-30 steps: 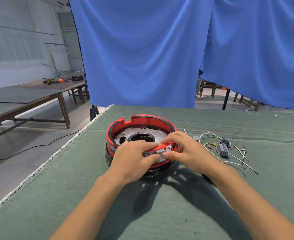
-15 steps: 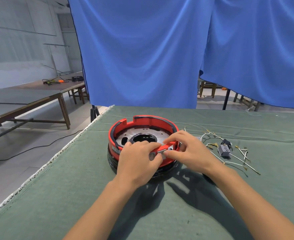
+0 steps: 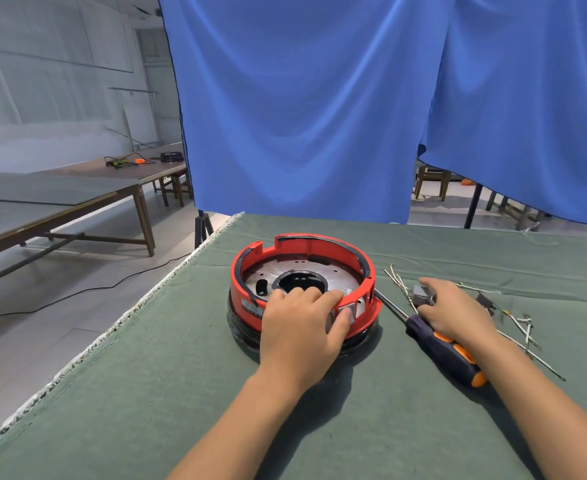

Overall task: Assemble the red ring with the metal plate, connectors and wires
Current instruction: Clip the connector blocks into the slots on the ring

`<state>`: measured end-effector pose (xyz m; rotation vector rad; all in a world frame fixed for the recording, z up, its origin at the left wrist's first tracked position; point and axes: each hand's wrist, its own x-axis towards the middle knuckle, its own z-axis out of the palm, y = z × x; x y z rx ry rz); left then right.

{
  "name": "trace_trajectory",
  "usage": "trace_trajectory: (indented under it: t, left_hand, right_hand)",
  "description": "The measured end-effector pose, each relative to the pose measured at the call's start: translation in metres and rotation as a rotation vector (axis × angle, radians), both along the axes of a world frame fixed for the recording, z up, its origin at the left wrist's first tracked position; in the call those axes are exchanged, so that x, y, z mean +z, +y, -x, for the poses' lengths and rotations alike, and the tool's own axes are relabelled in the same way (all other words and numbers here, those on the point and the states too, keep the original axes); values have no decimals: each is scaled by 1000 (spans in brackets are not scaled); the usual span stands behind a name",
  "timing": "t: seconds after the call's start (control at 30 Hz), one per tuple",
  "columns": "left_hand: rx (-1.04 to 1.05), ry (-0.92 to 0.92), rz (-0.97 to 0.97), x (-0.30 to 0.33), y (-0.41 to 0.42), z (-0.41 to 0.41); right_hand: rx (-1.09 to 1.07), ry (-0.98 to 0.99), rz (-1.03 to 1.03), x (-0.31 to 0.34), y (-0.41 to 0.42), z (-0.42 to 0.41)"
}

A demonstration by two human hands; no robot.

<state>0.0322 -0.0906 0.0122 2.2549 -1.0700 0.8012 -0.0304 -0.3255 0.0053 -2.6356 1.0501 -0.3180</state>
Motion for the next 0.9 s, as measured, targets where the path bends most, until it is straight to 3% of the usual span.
trace_trajectory:
  t: [0.13,0.27,0.4,0.57,0.73,0.9]
  left_hand:
    - [1,-2,14,-1,-3,-2]
    - [-7,2,14,-1,-4,-1]
    - [-14,23,1,0,-3,0]
    - [-23,58,-15,2,0,1]
    - [-60,47,-19,5,11,-7]
    - [-78,71,4,4,14,-10]
  right_hand:
    - [1,-60,-12,-4,-6,-1]
    - [-14,-263,-5,-1,-5,5]
    - [166,-502,85,12,15,12]
    - [337,-513,19,18,55,8]
    - [396,-685,-106,16,67,11]
    - [414,-693,-95,13,72,15]
